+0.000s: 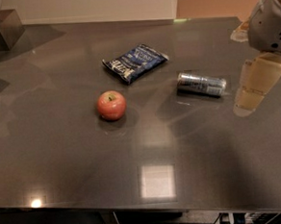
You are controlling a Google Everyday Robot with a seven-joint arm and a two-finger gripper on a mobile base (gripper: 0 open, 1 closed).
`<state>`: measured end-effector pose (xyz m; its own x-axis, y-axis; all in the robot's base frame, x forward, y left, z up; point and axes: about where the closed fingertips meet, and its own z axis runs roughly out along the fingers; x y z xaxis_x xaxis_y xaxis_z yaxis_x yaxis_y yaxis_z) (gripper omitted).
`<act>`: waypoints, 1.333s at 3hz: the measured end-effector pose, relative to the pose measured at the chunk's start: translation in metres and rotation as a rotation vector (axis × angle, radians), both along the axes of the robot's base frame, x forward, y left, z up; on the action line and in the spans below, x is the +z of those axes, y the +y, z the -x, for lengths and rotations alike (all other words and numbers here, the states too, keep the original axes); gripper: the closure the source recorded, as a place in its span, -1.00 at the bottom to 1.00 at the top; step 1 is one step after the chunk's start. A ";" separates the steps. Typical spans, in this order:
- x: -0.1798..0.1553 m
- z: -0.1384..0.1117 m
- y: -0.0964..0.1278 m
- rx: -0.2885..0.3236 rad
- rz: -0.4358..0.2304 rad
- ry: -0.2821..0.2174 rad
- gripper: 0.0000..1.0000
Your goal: Pick apple
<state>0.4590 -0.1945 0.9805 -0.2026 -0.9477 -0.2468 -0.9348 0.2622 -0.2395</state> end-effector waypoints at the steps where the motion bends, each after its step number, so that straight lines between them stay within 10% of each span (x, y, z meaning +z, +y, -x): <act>1: 0.005 -0.020 0.027 0.017 -0.039 -0.010 -1.00; 4: -0.014 -0.072 0.133 0.080 -0.140 0.017 -1.00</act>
Offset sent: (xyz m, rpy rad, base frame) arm 0.0656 0.1055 0.0005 0.1378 0.0093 0.0584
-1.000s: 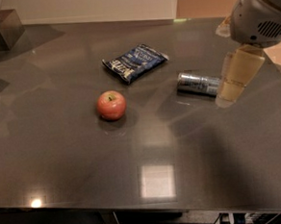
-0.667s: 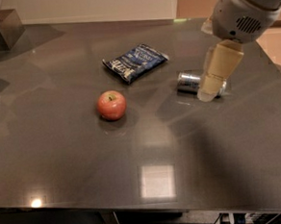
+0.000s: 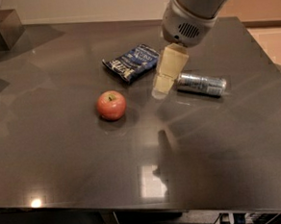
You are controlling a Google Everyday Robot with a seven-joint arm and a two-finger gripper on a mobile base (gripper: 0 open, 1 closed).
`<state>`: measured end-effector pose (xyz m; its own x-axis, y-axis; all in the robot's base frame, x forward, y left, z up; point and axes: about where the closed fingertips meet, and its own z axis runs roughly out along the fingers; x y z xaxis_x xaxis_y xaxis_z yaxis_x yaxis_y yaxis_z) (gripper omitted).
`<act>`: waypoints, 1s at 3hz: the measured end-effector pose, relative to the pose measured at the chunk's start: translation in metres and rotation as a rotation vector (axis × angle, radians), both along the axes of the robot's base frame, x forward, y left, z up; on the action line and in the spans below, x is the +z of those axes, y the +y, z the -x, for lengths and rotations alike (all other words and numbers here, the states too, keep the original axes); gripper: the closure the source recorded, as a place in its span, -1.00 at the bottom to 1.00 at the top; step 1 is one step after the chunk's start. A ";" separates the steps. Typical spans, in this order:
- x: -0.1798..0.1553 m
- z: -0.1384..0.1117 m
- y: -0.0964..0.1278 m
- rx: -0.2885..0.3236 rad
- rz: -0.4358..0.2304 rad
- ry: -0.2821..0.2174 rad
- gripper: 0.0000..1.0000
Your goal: Pick apple
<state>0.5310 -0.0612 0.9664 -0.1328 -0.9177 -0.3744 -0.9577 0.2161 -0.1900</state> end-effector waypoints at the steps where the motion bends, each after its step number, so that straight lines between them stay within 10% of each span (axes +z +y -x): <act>1: -0.009 -0.009 0.036 0.037 -0.022 0.004 -1.00; 3: -0.042 -0.020 0.101 0.134 0.043 0.037 -1.00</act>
Offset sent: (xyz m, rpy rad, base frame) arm 0.0224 0.1146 -0.0397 -0.0047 0.0186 0.1333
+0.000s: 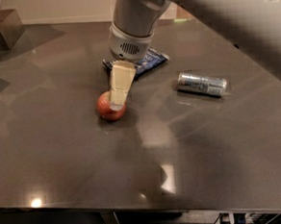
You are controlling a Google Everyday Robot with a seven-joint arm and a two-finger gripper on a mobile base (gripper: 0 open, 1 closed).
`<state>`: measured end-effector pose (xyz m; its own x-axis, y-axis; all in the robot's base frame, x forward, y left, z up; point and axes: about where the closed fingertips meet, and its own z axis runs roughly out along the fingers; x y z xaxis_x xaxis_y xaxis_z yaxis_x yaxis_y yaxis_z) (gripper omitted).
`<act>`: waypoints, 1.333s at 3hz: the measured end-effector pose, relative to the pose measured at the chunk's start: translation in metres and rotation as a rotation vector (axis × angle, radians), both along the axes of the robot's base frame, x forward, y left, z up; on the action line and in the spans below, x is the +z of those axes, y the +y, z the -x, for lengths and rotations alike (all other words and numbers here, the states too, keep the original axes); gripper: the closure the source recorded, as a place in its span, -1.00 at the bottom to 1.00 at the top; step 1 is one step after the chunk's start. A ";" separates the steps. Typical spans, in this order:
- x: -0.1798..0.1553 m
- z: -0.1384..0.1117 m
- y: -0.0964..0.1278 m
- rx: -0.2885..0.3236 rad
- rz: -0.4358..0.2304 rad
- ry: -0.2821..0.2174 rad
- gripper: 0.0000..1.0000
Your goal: Pick apple
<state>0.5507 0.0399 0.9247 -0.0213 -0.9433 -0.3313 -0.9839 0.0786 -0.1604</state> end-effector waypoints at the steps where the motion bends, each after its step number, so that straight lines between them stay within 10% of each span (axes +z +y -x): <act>1: -0.024 -0.002 0.021 0.059 0.088 0.038 -1.00; 4: -0.072 0.005 0.030 0.116 0.234 0.110 -1.00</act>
Offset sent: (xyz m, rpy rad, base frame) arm 0.0007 0.0367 -0.0689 -0.2525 0.1191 0.1310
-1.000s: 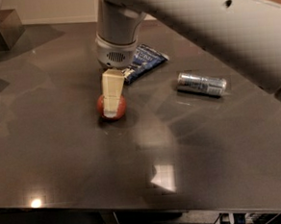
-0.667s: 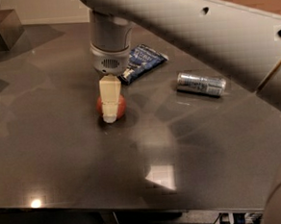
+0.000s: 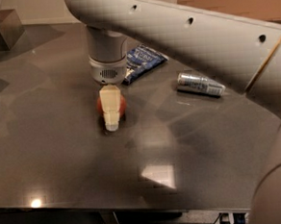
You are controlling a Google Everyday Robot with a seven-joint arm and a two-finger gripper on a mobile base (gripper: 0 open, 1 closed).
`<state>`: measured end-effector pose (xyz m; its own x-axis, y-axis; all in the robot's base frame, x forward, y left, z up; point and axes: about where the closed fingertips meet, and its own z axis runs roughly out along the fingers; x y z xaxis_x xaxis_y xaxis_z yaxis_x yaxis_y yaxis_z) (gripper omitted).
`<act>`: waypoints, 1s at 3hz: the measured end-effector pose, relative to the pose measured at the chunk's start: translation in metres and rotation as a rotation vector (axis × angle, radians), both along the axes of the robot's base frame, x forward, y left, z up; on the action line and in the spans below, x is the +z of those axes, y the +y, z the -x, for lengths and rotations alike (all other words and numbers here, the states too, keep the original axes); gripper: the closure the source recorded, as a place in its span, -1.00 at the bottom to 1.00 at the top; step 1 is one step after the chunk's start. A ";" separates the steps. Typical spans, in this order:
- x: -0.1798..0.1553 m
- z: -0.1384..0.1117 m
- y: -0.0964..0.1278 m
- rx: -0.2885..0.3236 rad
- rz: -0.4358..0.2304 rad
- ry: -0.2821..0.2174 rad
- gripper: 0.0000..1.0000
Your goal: Pick apple
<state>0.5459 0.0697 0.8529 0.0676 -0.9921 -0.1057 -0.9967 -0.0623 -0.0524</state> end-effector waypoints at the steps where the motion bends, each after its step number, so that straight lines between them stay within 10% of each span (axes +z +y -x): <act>1: -0.007 0.001 -0.002 0.001 0.015 0.011 -0.66; 3: -0.008 0.002 -0.004 0.005 0.018 0.018 0.27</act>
Offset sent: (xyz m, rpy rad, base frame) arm -0.0048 -0.0047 -0.0132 -0.0390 0.0330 0.0062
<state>0.5439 0.0657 0.8450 0.0707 -0.9935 -0.0887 -0.9971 -0.0680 -0.0331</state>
